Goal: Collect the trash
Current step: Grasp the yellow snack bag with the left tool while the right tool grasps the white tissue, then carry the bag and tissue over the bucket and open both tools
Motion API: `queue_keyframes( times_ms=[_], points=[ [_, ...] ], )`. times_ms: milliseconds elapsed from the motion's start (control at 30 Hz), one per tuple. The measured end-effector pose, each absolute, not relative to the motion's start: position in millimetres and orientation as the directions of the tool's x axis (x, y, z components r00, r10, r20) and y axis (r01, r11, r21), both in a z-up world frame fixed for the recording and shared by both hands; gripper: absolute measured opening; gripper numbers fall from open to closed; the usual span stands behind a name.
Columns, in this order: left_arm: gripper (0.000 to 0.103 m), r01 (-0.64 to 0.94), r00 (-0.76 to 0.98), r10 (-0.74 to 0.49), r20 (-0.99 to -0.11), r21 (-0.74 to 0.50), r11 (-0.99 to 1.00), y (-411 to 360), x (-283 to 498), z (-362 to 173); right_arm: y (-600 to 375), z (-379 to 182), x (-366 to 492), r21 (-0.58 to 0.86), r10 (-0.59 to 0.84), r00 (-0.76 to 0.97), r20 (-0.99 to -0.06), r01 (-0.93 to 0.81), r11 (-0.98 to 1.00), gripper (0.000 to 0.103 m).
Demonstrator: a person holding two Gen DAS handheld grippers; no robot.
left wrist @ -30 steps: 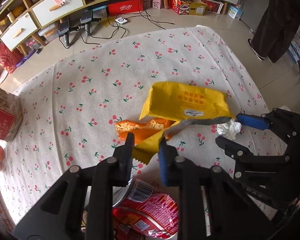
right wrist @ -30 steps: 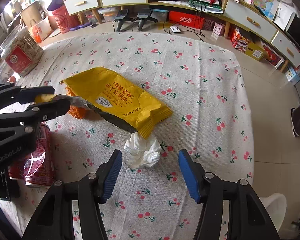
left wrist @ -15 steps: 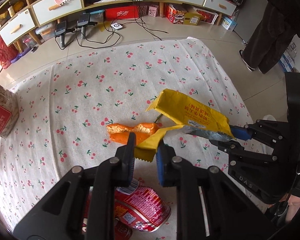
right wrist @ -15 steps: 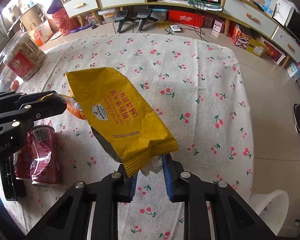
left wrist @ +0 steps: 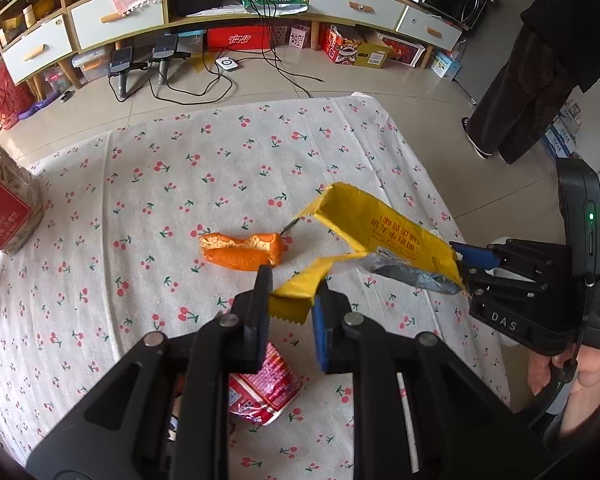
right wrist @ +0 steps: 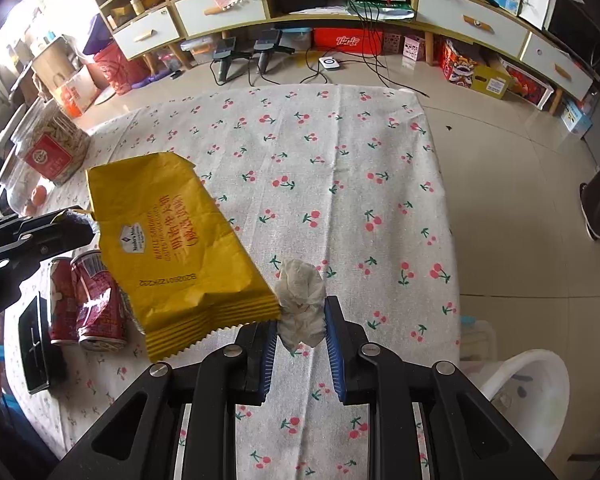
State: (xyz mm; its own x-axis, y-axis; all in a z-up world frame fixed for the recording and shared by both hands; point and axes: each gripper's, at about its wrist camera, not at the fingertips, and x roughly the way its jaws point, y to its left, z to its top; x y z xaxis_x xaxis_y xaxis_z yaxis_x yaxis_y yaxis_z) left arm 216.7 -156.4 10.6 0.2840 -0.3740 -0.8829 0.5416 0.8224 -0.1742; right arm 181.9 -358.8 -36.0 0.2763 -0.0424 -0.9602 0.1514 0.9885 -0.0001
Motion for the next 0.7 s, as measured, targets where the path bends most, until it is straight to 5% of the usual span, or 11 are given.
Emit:
queue_keyframes(
  times_ms=[700],
  points=[
    [0.02,0.613,0.174,-0.46,-0.871,-0.27,0.743,-211,150,12,-432,10,113,0.028,-0.078,0.307,-0.948,0.326,0.945,0.024]
  ],
)
